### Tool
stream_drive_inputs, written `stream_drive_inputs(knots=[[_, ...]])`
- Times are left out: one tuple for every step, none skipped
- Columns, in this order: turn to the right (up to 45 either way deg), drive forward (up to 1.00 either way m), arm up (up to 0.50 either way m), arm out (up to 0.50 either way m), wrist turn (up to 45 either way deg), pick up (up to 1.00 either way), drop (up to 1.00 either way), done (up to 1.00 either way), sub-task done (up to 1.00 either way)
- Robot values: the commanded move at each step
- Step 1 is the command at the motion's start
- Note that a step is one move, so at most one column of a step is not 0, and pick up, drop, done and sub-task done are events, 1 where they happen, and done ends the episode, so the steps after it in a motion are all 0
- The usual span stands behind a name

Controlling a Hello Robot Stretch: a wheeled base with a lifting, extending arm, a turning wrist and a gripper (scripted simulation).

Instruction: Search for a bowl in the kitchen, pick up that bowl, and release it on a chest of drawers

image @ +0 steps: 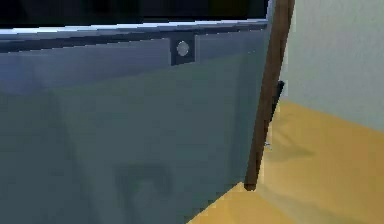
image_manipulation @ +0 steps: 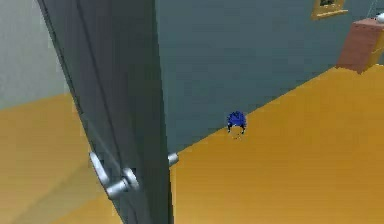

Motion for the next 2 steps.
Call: stream_drive_inputs(knots=[[-42.0, 0.0, 0.0, 0.0, 0.0, 0.0, 0.0, 0.0, 0.0], [0.0, 0.35, 0.0, 0.0, 0.0, 0.0, 0.0, 0.0, 0.0]])
